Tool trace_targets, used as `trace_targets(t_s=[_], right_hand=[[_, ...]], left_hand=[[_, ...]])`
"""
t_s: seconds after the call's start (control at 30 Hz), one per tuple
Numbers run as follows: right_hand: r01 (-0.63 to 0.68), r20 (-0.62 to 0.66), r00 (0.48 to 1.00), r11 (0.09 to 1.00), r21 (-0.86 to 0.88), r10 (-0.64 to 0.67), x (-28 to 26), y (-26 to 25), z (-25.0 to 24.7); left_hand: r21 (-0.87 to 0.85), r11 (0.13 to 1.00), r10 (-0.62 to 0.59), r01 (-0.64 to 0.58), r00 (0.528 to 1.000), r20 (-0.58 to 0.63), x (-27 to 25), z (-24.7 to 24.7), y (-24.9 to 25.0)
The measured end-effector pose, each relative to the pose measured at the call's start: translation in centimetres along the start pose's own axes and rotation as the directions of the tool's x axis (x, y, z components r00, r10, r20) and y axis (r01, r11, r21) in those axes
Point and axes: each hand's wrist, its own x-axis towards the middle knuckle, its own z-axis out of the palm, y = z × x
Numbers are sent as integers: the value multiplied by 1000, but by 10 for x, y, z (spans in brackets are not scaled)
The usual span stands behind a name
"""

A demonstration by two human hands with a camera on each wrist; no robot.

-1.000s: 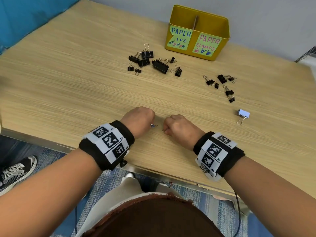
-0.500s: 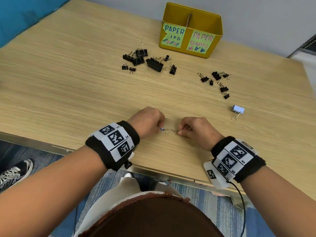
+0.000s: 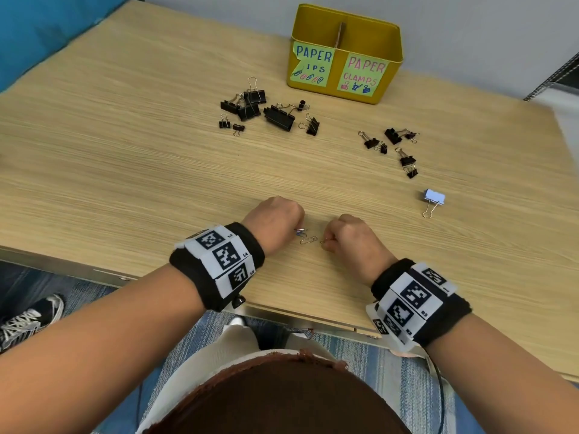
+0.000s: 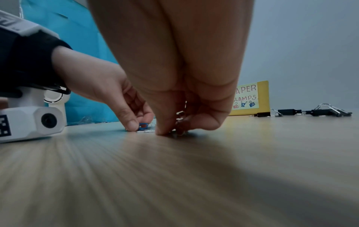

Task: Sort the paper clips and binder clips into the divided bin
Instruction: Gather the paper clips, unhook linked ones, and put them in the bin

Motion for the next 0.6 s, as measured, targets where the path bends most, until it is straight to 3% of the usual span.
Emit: trace_targets(t_s=[0.17, 0.27, 0.33, 0.43, 0.5, 0.6], right_hand=[[102, 19, 995, 960, -260, -101, -7, -4, 3], [122, 37, 992, 954, -272, -117, -6, -4, 4], [63, 36, 998, 987, -146, -58, -3, -1, -1], [-84, 13, 996, 963, 257, 83, 2, 11, -15], [-155, 54, 987, 829, 537, 149, 3, 16, -23], [-291, 222, 955, 461, 838, 199, 4, 20, -29]], left_hand=[[139, 989, 38, -43, 999, 37, -1, 7, 2], [226, 971, 58, -71, 996, 64, -3, 9, 6], [252, 965, 54, -75, 995, 89, -3, 9, 5], [160, 987, 17, -35, 994, 111, -3, 3, 1], [13, 999, -31, 30, 995, 97, -1, -7, -5], [-302, 945, -102, 128, 990, 102, 3, -17, -16]])
